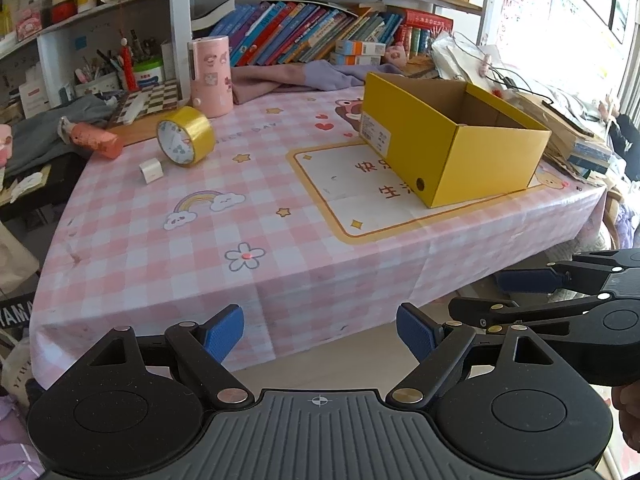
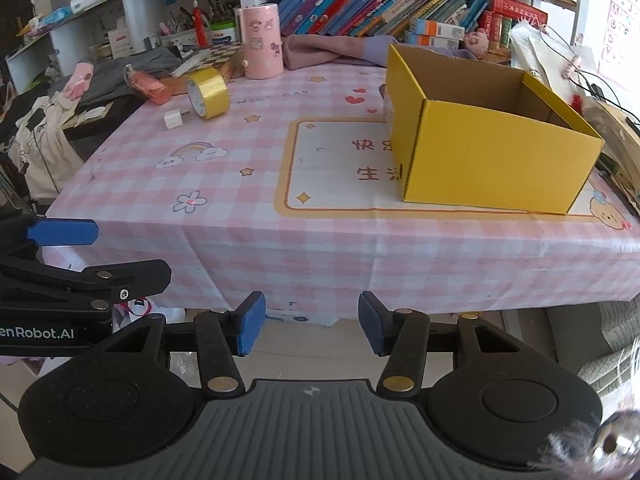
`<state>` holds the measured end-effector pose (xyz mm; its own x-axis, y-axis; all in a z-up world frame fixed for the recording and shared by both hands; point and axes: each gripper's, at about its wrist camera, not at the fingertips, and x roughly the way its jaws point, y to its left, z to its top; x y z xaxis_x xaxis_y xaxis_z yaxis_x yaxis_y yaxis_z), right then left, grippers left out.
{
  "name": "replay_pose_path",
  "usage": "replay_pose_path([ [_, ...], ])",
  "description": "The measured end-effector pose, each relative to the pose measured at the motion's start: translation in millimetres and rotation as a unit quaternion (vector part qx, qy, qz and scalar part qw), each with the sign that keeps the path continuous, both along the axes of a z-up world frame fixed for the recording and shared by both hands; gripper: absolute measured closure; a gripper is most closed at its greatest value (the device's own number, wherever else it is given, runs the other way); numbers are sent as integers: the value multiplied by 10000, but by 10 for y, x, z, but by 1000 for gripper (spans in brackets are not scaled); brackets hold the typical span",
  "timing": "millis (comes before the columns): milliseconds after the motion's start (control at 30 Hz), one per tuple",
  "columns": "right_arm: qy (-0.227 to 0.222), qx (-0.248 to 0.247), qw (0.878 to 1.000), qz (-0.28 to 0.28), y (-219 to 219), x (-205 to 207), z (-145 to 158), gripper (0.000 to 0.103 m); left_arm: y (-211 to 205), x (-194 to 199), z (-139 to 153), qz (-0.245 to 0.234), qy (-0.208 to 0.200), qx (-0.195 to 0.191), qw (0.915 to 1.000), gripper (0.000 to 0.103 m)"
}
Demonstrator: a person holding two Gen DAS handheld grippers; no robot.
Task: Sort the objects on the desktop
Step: 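Withdraw both open tools from the box back over the table, then move both open tools toward the yellow tape roll and white charger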
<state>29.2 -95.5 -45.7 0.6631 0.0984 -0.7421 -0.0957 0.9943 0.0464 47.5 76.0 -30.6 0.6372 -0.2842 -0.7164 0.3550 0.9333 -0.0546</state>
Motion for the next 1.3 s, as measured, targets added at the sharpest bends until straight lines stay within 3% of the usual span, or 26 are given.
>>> replay_pose_path([
  [900,-83,-146,9950,984,575,303,40,48,593,40,12,911,30,-124,9958,17],
  [1300,-75,-178,9917,1272,694,566,-2,46,698,242,-13,1210,34,-125,9926,17],
])
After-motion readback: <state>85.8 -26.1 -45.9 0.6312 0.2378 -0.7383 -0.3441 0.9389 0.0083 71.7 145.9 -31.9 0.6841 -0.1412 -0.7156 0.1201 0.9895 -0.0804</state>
